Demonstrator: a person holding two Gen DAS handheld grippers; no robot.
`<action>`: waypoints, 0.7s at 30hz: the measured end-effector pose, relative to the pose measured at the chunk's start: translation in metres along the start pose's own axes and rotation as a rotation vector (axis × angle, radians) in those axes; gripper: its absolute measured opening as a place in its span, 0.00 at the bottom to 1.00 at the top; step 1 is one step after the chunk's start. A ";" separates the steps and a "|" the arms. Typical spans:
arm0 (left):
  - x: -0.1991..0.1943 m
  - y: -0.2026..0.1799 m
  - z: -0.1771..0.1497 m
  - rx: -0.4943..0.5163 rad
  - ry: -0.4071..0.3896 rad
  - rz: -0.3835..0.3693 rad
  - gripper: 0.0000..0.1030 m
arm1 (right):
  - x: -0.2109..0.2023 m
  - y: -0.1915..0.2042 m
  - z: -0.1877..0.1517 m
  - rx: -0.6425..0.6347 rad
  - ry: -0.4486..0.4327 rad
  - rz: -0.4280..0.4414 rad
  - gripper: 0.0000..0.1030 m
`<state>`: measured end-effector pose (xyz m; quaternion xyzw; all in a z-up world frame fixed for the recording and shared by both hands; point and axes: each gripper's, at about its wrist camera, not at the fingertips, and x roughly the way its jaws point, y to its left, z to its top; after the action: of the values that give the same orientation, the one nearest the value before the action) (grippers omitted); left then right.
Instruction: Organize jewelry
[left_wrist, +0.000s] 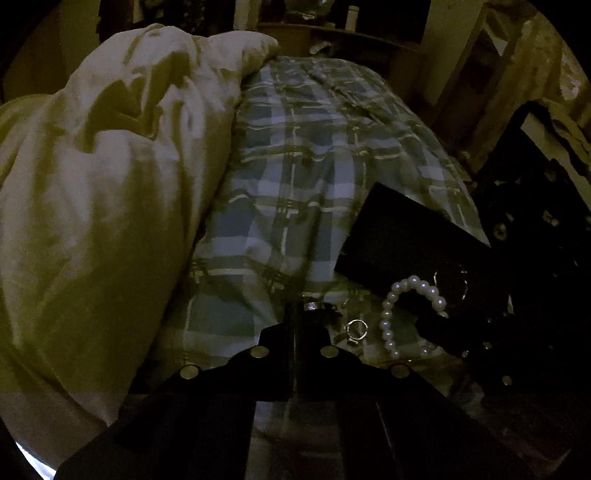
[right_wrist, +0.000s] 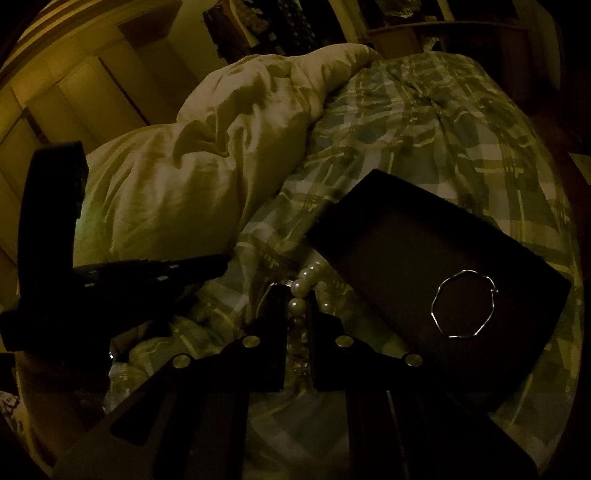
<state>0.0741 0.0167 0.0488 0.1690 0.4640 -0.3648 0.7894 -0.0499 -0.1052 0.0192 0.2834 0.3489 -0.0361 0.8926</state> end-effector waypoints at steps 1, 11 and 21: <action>0.003 -0.001 -0.001 0.002 0.004 -0.007 0.00 | 0.000 -0.001 0.000 0.002 -0.001 -0.001 0.10; 0.054 -0.014 -0.021 0.060 0.125 0.033 0.46 | 0.003 -0.001 0.000 0.002 0.016 -0.008 0.10; 0.061 -0.006 -0.026 0.045 0.147 0.100 0.08 | 0.002 -0.002 0.000 0.007 0.008 -0.017 0.10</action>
<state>0.0722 0.0025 -0.0156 0.2359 0.5035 -0.3218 0.7664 -0.0486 -0.1068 0.0171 0.2839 0.3545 -0.0437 0.8898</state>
